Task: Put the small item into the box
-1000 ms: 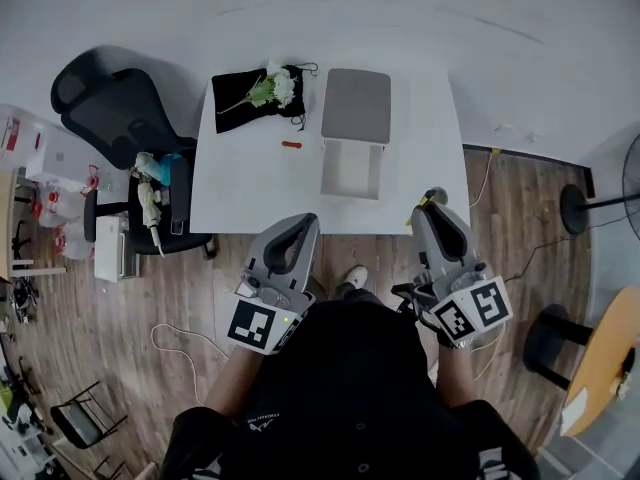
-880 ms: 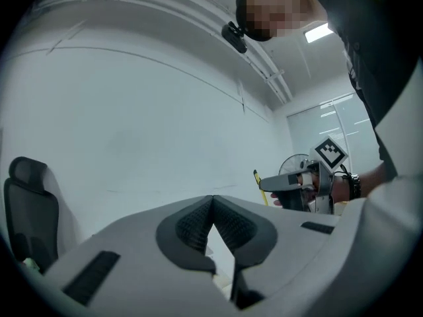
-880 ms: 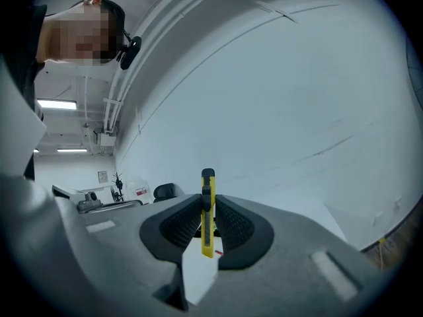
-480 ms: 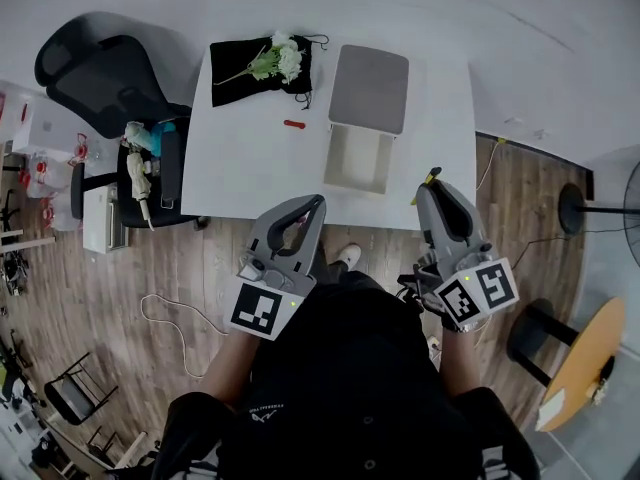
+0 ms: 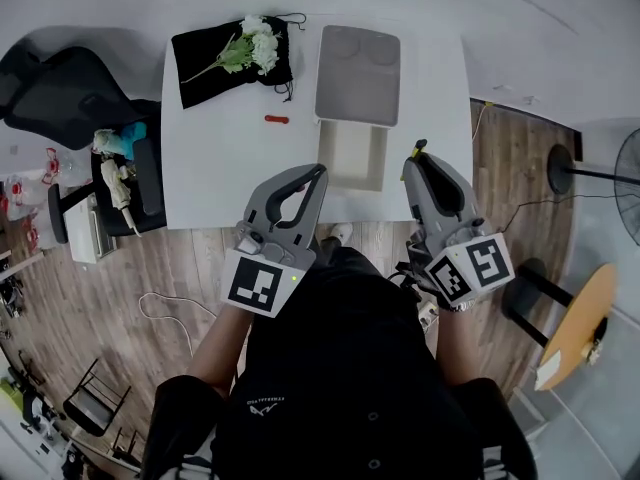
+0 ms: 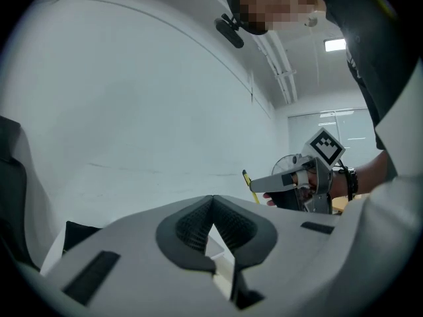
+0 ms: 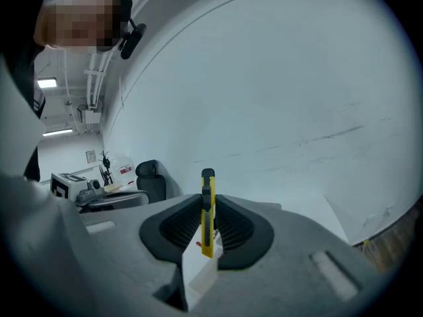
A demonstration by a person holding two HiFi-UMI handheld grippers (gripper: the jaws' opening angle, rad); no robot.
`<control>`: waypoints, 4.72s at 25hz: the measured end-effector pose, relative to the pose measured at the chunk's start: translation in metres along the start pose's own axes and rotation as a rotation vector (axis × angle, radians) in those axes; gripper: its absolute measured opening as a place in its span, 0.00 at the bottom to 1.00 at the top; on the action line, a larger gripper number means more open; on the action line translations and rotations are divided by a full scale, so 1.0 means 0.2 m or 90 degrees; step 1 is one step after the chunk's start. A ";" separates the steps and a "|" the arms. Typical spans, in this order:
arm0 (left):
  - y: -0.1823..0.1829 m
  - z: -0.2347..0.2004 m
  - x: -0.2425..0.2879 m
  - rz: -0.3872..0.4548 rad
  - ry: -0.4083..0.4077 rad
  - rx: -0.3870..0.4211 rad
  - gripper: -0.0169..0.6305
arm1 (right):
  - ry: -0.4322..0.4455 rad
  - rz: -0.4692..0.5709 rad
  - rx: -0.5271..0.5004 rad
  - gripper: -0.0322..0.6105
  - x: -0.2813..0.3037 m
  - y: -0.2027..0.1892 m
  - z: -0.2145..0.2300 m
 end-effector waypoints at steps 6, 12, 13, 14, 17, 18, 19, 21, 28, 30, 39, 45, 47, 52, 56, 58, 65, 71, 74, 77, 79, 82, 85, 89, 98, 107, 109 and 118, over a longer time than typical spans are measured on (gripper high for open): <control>-0.07 -0.13 0.10 -0.031 -0.006 -0.027 0.03 | -0.004 -0.069 -0.003 0.16 0.19 -0.11 0.04; -0.12 -0.19 0.16 -0.055 -0.008 -0.042 0.03 | -0.006 -0.120 0.020 0.16 0.33 -0.24 0.09; -0.13 -0.20 0.17 -0.059 -0.009 -0.045 0.03 | -0.006 -0.133 0.021 0.16 0.35 -0.27 0.10; -0.15 -0.21 0.17 -0.062 -0.012 -0.046 0.03 | -0.007 -0.146 0.022 0.16 0.37 -0.31 0.11; -0.17 -0.21 0.19 -0.073 -0.017 -0.046 0.03 | -0.007 -0.191 0.027 0.16 0.43 -0.42 0.14; -0.17 -0.21 0.19 -0.076 -0.017 -0.047 0.03 | -0.007 -0.205 0.033 0.16 0.44 -0.45 0.15; -0.18 -0.21 0.19 -0.078 -0.018 -0.048 0.03 | -0.006 -0.217 0.039 0.16 0.45 -0.48 0.16; -0.19 -0.22 0.19 -0.083 -0.021 -0.050 0.03 | -0.005 -0.236 0.047 0.16 0.48 -0.53 0.16; -0.21 -0.24 0.21 -0.094 -0.021 -0.060 0.03 | 0.003 -0.310 0.090 0.16 0.60 -0.79 0.18; -0.22 -0.26 0.21 -0.096 -0.020 -0.062 0.03 | 0.002 -0.335 0.094 0.16 0.63 -0.86 0.19; -0.24 -0.34 0.22 -0.107 -0.010 -0.063 0.03 | -0.014 -0.428 0.087 0.16 0.74 -1.10 0.23; -0.25 -0.39 0.22 -0.112 0.001 -0.066 0.03 | -0.039 -0.500 0.092 0.16 0.77 -1.24 0.25; -0.26 -0.41 0.22 -0.114 0.005 -0.067 0.03 | -0.040 -0.512 0.089 0.16 0.78 -1.26 0.24; -0.27 -0.45 0.21 -0.114 0.014 -0.071 0.03 | -0.053 -0.540 0.071 0.16 0.79 -1.32 0.24; -0.27 -0.46 0.20 -0.113 0.020 -0.073 0.03 | -0.064 -0.552 0.071 0.16 0.79 -1.35 0.24; -0.27 -0.47 0.20 -0.114 0.020 -0.072 0.03 | -0.065 -0.559 0.068 0.16 0.79 -1.36 0.24; -0.27 -0.48 0.19 -0.110 0.024 -0.076 0.03 | -0.062 -0.565 0.068 0.16 0.79 -1.37 0.23; -0.26 -0.46 0.18 -0.108 0.024 -0.071 0.03 | -0.061 -0.552 0.067 0.18 0.79 -1.34 0.22; -0.25 -0.45 0.17 -0.102 0.024 -0.065 0.03 | -0.061 -0.535 0.059 0.18 0.78 -1.29 0.22; -0.24 -0.41 0.17 -0.097 0.022 -0.060 0.03 | -0.047 -0.513 0.061 0.17 0.76 -1.25 0.20; -0.24 -0.38 0.16 -0.095 0.020 -0.054 0.03 | -0.037 -0.501 0.067 0.16 0.74 -1.22 0.18; -0.22 -0.32 0.15 -0.085 0.018 -0.045 0.03 | -0.033 -0.486 0.067 0.09 0.69 -1.19 0.17; -0.21 -0.25 0.13 -0.077 0.020 -0.038 0.03 | -0.025 -0.470 0.074 0.06 0.62 -1.16 0.16; -0.22 -0.15 0.09 -0.070 0.022 -0.032 0.03 | -0.013 -0.428 0.090 0.06 0.50 -1.07 0.15; -0.26 0.10 -0.03 -0.049 0.037 -0.010 0.03 | 0.023 -0.331 0.077 0.06 0.15 -0.87 0.08; -0.26 0.37 -0.19 -0.018 0.054 0.002 0.03 | 0.036 -0.216 0.033 0.06 -0.21 -0.65 0.02; -0.25 0.42 -0.22 -0.015 0.054 0.006 0.03 | 0.038 -0.189 0.033 0.06 -0.30 -0.60 0.01; -0.24 0.61 -0.32 -0.012 0.057 0.062 0.03 | 0.012 -0.043 0.035 0.06 -0.76 -0.41 0.02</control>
Point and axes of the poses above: the fingertips, and each gripper's own axes: x forward along the fingers, z to its right, y out of its top, the point moved 4 cm from there along -x, backward along the fingers, and after that the axes turned 3 degrees about -x, right-handed, at the moved point
